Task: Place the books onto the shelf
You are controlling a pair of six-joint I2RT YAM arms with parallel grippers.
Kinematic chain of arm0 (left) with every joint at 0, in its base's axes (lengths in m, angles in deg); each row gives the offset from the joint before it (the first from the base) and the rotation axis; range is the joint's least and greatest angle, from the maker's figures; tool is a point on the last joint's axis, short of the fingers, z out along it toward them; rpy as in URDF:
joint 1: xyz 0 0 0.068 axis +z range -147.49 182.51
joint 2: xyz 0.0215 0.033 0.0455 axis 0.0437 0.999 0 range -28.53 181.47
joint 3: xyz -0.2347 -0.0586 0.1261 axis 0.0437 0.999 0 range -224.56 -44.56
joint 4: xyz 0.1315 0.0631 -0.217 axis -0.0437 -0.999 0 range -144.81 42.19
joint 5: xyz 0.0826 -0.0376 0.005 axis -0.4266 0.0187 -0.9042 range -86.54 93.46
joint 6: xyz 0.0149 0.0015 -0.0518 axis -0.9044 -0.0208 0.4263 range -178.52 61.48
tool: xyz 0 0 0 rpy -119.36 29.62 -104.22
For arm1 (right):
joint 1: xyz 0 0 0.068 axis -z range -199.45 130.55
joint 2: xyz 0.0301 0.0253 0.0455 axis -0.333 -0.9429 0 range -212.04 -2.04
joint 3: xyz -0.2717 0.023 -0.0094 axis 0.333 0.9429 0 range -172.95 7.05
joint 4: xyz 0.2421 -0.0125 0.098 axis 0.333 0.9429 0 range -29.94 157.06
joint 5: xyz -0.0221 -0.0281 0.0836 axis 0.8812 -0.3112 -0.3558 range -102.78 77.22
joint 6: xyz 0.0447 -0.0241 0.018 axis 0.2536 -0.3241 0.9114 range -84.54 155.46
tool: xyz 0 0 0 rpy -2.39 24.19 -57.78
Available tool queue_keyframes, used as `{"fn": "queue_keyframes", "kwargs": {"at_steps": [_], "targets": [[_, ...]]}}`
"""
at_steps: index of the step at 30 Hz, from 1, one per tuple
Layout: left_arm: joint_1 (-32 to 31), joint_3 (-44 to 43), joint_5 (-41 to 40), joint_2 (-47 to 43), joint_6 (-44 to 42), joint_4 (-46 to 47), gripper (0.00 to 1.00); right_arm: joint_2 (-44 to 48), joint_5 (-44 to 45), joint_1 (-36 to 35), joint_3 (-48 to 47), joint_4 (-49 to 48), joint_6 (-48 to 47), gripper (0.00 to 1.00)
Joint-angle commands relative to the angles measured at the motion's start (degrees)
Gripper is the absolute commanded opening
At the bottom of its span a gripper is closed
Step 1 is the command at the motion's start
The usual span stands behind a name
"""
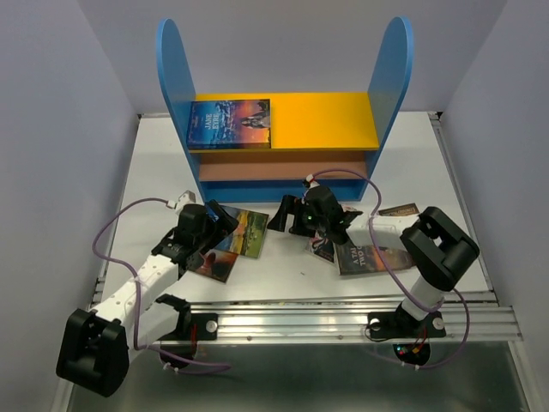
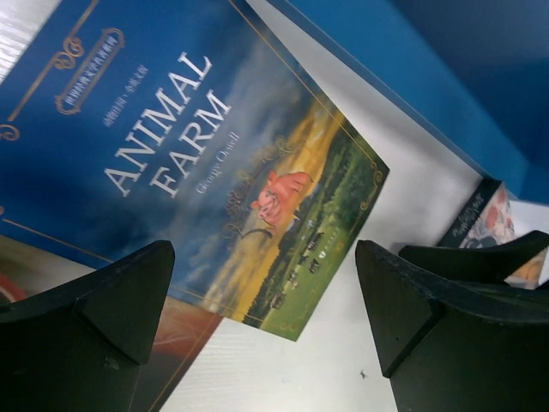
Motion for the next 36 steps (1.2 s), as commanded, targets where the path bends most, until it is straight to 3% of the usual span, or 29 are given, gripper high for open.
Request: {"fn": "queue_keyframes", "kwargs": {"at_steps": [1, 17, 25, 36], "targets": [[0.84, -1.90, -5.18, 0.80, -0.09, 1.01, 0.99, -2.25, 5.20, -0.57, -2.82, -9.27, 4.94, 1.00], [6.55, 1.62, -3.69, 4.92, -0.89, 4.96, 0.99, -11.92, 3.01, -1.10, -6.43, -10.76, 10.30, 1.00], [7.17, 1.71, -1.67, 9.67, -1.06, 6.01, 0.99, -14.03, 1.78, -1.10, -6.16, -14.19, 13.20, 1.00], [7.70, 3.91, -0.17, 9.50, -1.24, 6.19, 0.99, -16.66, -0.24, -1.62, -5.81, -19.37, 16.19, 0.99]]}}
